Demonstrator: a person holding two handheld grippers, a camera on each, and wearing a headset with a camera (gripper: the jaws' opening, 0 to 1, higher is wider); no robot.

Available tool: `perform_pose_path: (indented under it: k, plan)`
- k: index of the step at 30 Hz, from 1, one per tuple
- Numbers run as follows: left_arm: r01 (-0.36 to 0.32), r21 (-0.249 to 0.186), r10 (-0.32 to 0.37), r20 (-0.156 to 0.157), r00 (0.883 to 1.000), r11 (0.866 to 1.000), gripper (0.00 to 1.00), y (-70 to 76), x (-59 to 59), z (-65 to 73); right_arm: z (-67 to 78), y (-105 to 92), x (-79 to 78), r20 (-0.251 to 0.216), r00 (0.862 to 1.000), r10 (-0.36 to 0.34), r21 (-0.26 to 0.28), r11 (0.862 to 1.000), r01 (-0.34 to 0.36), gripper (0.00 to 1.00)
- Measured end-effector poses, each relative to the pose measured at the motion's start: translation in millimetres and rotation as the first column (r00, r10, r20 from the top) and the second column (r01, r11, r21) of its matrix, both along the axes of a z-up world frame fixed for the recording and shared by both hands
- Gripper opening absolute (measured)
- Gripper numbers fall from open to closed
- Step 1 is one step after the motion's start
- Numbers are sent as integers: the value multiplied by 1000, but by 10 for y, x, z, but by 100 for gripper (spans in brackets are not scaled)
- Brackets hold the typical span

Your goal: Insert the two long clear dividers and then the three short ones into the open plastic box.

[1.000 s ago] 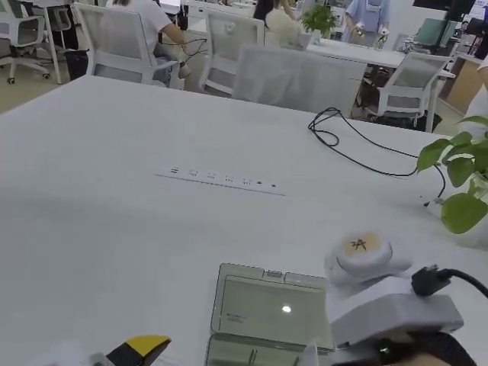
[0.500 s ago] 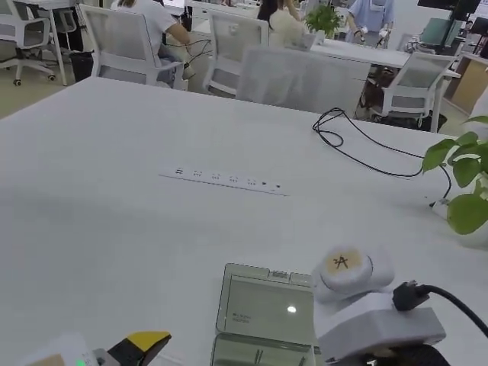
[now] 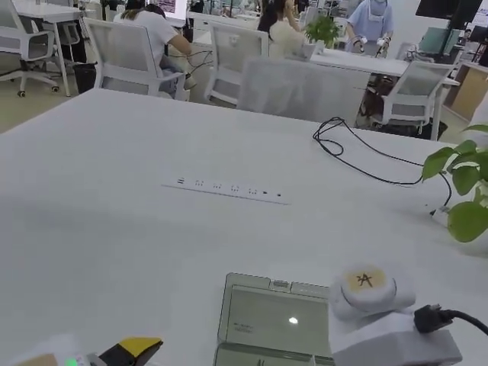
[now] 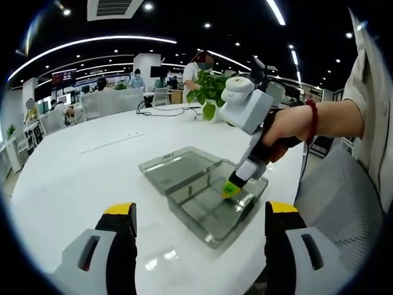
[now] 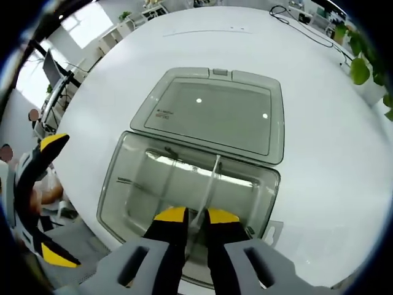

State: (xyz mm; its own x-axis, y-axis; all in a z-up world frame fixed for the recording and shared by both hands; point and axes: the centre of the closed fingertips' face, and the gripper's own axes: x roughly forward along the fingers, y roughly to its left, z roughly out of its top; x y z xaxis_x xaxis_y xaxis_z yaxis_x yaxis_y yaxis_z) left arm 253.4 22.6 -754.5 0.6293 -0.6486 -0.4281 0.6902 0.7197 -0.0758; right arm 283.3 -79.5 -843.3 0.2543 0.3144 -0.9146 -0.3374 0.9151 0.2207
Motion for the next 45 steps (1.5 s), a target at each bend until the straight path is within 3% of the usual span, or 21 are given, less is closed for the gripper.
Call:
perform_pose_path:
  k: [11, 17, 26, 36, 45]
  plan:
    - [-33, 2, 33, -4, 999, 999, 88, 109, -11, 51, 143, 100, -10, 68, 997, 30, 92, 995, -37, 25]
    - [-46, 3, 46, -2, 999, 999, 89, 135, -47, 107, 316, 124, -10, 156, 984, 85, 121, 987, -104, 36]
    - [-72, 15, 72, -2, 997, 997, 89, 177, -123, 164, 561, 76, -57, 275, 950, 152, 128, 973, -192, 52]
    - [-97, 37, 98, -5, 995, 995, 89, 217, -206, 205, 777, -26, -174, 363, 911, 196, 146, 953, -264, 65]
    - [-119, 56, 120, -17, 993, 991, 88, 258, -287, 207, 873, -167, -322, 434, 875, 214, 162, 937, -310, 74]
